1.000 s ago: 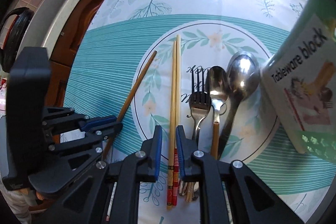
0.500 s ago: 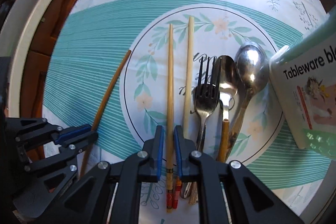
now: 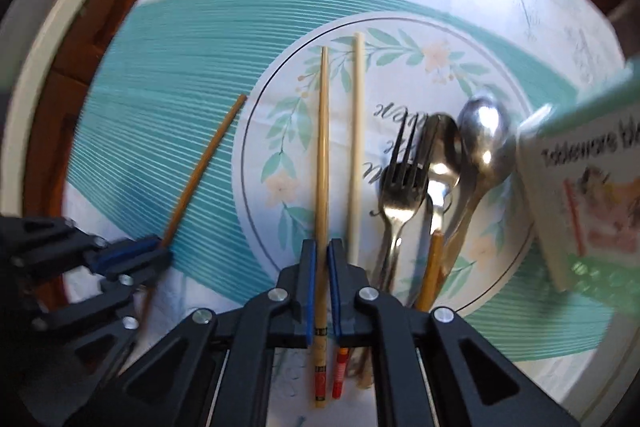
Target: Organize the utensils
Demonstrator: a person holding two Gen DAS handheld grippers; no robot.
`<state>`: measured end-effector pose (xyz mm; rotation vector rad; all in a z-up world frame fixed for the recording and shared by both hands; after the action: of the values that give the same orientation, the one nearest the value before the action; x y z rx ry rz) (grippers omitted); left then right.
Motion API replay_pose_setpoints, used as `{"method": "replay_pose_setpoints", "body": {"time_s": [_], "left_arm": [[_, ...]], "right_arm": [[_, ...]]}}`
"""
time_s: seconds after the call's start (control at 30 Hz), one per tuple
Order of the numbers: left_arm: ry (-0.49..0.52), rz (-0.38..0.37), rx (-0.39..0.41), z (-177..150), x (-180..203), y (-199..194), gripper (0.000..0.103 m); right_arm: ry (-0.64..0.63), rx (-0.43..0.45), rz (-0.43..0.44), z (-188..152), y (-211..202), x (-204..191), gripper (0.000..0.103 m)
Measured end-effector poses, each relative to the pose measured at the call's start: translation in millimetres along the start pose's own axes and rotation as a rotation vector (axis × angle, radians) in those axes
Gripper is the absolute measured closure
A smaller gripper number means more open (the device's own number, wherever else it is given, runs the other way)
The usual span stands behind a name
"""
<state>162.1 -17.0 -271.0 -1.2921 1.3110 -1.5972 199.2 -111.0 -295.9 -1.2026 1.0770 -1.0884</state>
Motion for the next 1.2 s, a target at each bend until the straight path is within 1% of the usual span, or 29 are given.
{"method": "replay_pose_setpoints", "body": {"time_s": [0.07,0.13,0.2,0.23,0.3,0.37,0.47,0.5,0.57,0.6,0.67,0.77,0.8,0.87,0.97,1.0,1.03,1.1,1.17,1.2], "left_arm": [[-0.003,-0.023,0.066,-6,3,-10,0.099],[-0.006,-0.034,0.132,-10,8,-21,0.099],[-0.001,-0.057,0.210,-13,16,-36,0.099],[0.001,-0.060,0.255,-16,21,-44,0.099],[0.027,-0.063,0.349,-19,34,-60,0.099],[0.042,-0.085,0.446,-18,46,-80,0.099],[0.059,-0.116,0.562,-16,69,-107,0.099],[0.067,-0.130,0.595,-15,75,-121,0.099],[0.091,-0.140,0.663,-10,91,-147,0.099],[0.107,-0.143,0.702,-7,98,-160,0.099],[0.130,-0.156,0.770,1,113,-188,0.099],[0.168,-0.174,0.867,20,147,-230,0.099],[0.182,-0.171,0.895,26,160,-246,0.099],[0.201,-0.181,0.948,39,178,-269,0.099],[0.209,-0.193,1.020,60,202,-297,0.099],[0.208,-0.196,1.036,65,209,-302,0.099],[0.203,-0.201,1.048,72,216,-307,0.099],[0.198,-0.200,1.067,84,228,-311,0.099],[0.187,-0.214,1.079,97,233,-308,0.099],[0.179,-0.221,1.088,103,235,-303,0.099]], "right_arm": [[0.039,0.045,0.092,-6,-11,10,0.097],[0.069,0.086,0.125,-12,-22,19,0.097],[0.096,0.136,0.198,-19,-35,28,0.097],[0.108,0.172,0.218,-23,-43,33,0.097],[0.117,0.277,0.233,-33,-62,44,0.097],[0.129,0.380,0.249,-44,-83,49,0.097],[0.152,0.499,0.266,-53,-111,66,0.097],[0.164,0.555,0.265,-56,-126,72,0.097],[0.180,0.627,0.261,-61,-147,82,0.097],[0.190,0.683,0.258,-64,-163,89,0.097],[0.206,0.764,0.228,-68,-184,101,0.097],[0.234,0.924,0.155,-75,-224,118,0.097],[0.245,0.977,0.115,-79,-238,125,0.097],[0.271,1.068,0.049,-76,-258,140,0.097],[0.294,1.131,-0.005,-70,-276,158,0.097],[0.307,1.159,-0.035,-64,-280,162,0.097],[0.313,1.170,-0.042,-60,-283,166,0.097],[0.325,1.185,-0.029,-53,-283,172,0.097],[0.333,1.201,-0.034,-43,-279,176,0.097],[0.331,1.206,-0.035,-44,-279,178,0.097]]}}
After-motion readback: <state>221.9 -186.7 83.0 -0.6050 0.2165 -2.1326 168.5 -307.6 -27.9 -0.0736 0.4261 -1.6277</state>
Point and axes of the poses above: each gripper's, at about its wrist camera, not at the fingertips, and y roughly the way its jaws point, x to its right, z to its top, the point moved 4 cm from there along y, roughly the way its jaws point, and after that the axes turned 10 degrees about -z, right-handed, at the moved point
